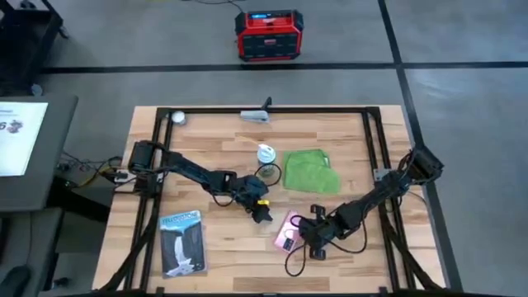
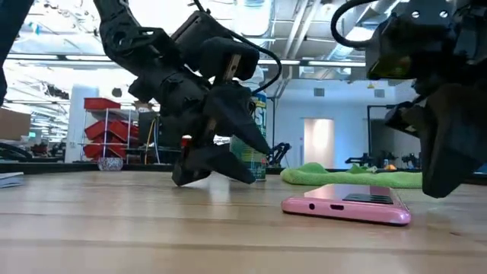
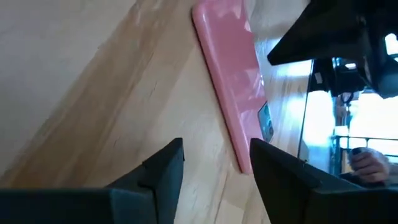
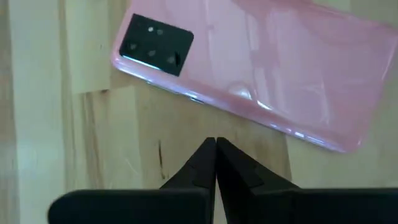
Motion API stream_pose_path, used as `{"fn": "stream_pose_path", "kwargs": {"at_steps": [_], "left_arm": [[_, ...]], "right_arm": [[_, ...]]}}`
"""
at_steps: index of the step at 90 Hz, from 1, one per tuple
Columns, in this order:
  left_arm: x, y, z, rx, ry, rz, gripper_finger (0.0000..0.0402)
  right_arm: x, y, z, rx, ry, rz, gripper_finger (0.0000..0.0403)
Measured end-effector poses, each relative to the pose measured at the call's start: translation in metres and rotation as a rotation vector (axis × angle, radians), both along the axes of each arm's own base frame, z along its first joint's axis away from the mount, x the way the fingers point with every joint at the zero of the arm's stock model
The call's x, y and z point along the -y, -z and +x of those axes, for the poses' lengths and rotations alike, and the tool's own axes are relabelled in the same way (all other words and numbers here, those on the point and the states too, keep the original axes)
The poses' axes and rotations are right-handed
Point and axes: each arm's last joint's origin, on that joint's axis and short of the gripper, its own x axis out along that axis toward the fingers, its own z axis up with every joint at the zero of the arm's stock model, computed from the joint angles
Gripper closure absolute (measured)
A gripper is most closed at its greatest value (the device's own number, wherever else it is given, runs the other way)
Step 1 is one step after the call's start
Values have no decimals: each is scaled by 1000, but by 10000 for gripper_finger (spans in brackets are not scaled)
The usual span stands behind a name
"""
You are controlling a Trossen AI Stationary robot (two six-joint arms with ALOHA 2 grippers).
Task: Apply microfiber cloth
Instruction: Spray the pink cellphone using the spray bottle
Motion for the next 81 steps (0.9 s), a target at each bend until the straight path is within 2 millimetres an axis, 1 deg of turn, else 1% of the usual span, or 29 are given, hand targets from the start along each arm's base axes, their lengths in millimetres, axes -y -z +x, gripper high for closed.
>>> {"fn": "stream_pose_path", "kwargs": {"at_steps": [23,40,50,64,81], "left_arm": [[0,0,0,-4,-22,3,237],[-2,3,-3,-55,-50,37,237],[-1,2,-1,-54,-48,40,237],[5,-7,9,-60,-17,68,237],[15,-29,23,-64,35,136,237]], "right_arm": [[6,-1,7,29,8,5,403],[6,-1,6,27,6,5,403],[6,-1,6,24,5,4,403],[6,-1,5,20,4,1,403],[6,-1,5,18,-2,-3,403]]}}
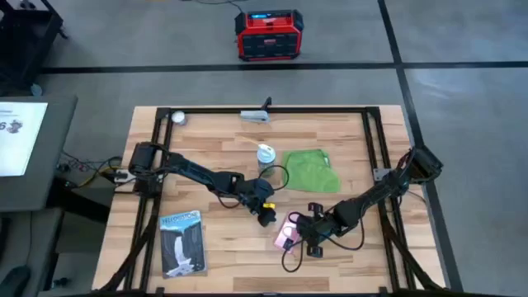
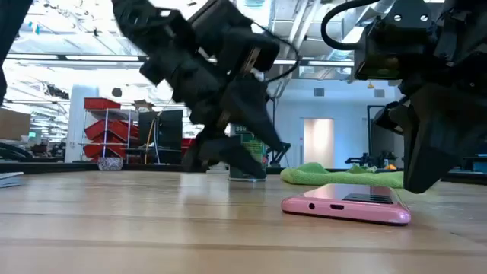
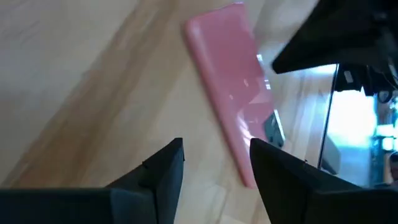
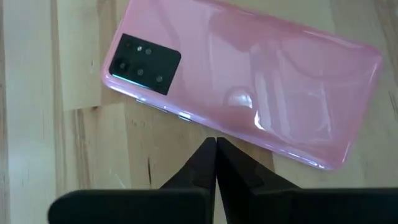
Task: Apply microfiber cloth
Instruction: Spray the pink cellphone using the spray bottle
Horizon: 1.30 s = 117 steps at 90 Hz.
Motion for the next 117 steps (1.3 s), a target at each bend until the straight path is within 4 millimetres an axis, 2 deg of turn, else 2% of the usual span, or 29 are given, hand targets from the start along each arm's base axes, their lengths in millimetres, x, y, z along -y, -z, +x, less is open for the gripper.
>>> {"fn": "stream_pose_path", "kwargs": {"at_steps": [12,28,45,58,84,106,117], "left_arm": [[1,-1,0,-10,0,9,237],[-1,14,-3,-101,-24,45,237],[4,30,10,-43,20,-84,237],[9,29,17,37,60,-164,237],[8,32,14,-10,39,-134,237],[5,32,15,9,33,-116,237],[4,30,17,55,26,-109,237]], "right_arm": [[0,0,0,0,-1,0,403],[0,0,0,1,-4,0,403],[0,0,0,3,-4,1,403],[0,0,0,3,-4,1,403],[-1,0,0,5,-8,0,403],[-5,27,9,-54,-26,44,402],[-5,30,10,-60,-27,53,399]]}}
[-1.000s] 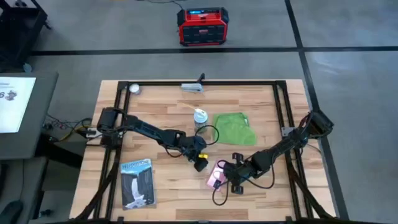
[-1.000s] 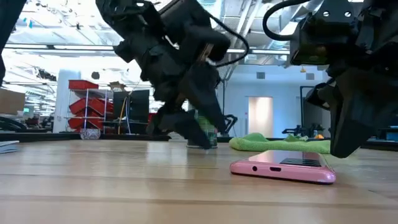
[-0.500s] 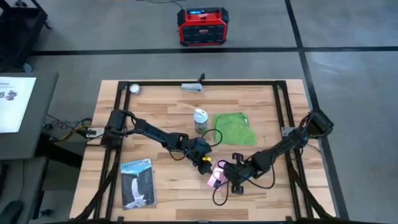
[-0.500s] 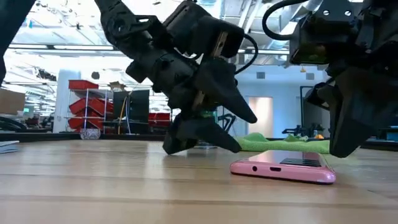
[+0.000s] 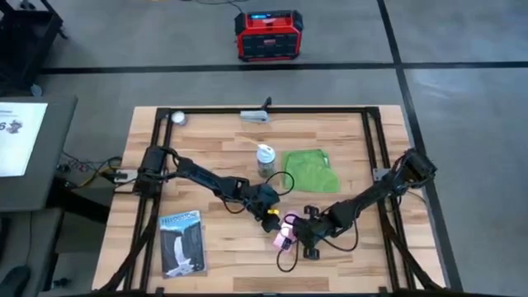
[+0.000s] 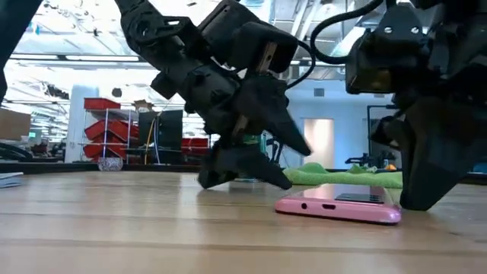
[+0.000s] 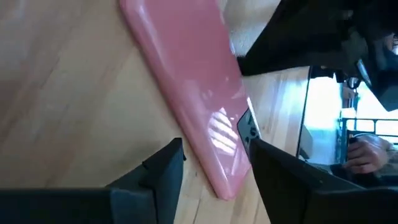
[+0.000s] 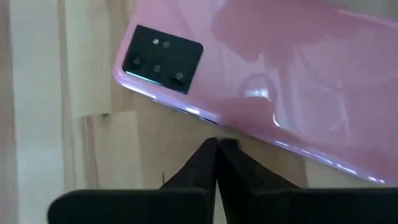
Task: Apply microfiber cloth
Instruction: Spray the pink cellphone using the spray bottle
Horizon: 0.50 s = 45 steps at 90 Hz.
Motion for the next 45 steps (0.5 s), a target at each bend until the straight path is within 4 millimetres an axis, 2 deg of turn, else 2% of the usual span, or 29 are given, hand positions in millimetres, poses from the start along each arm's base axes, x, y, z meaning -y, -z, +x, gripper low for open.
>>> {"fn": "stream_pose_path", "kwargs": {"at_steps": [26,45], "left_arm": [[-1,0,0,6,-13,28,237],[-5,9,-8,-111,-41,104,237]], "right_arm": [[12,-3,8,37,-1,-7,402],[14,-3,12,74,-14,-9,402]]}}
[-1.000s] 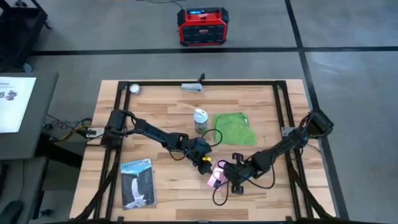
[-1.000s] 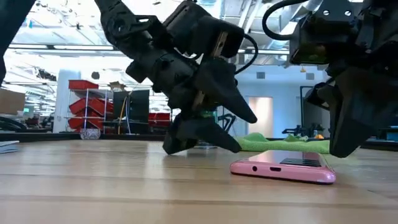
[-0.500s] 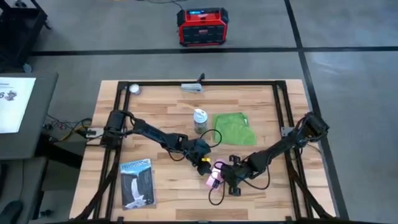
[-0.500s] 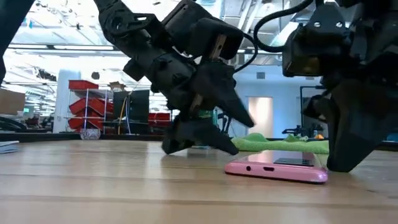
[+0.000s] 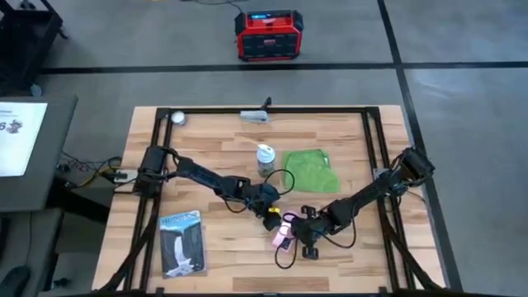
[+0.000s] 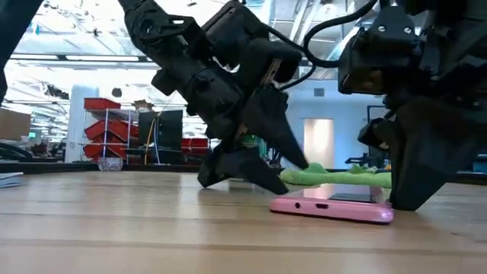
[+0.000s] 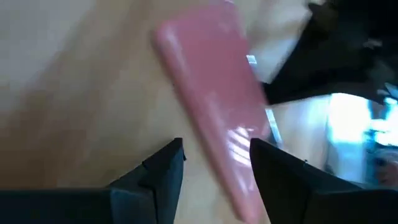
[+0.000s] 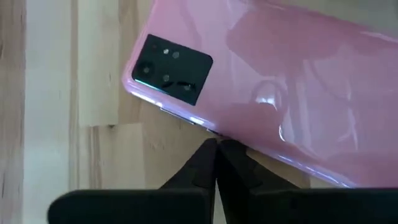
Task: Apply microfiber cloth
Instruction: Spray the pink cellphone using the spray bottle
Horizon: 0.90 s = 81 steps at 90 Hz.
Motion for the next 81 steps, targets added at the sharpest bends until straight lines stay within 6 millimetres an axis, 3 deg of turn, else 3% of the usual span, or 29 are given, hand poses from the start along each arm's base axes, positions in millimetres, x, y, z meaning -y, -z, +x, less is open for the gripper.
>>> {"fn": "stream_pose_path", "kwargs": {"at_steps": [45,63,81], "left_arm": [[3,-3,2,35,9,-44,237],[4,15,5,12,10,-68,237],[7,15,8,50,40,-99,237]], "right_arm": [[4,-2,6,47,1,-14,403],[8,-2,9,60,3,-17,403],[16,-2,13,66,-10,-27,403]]}}
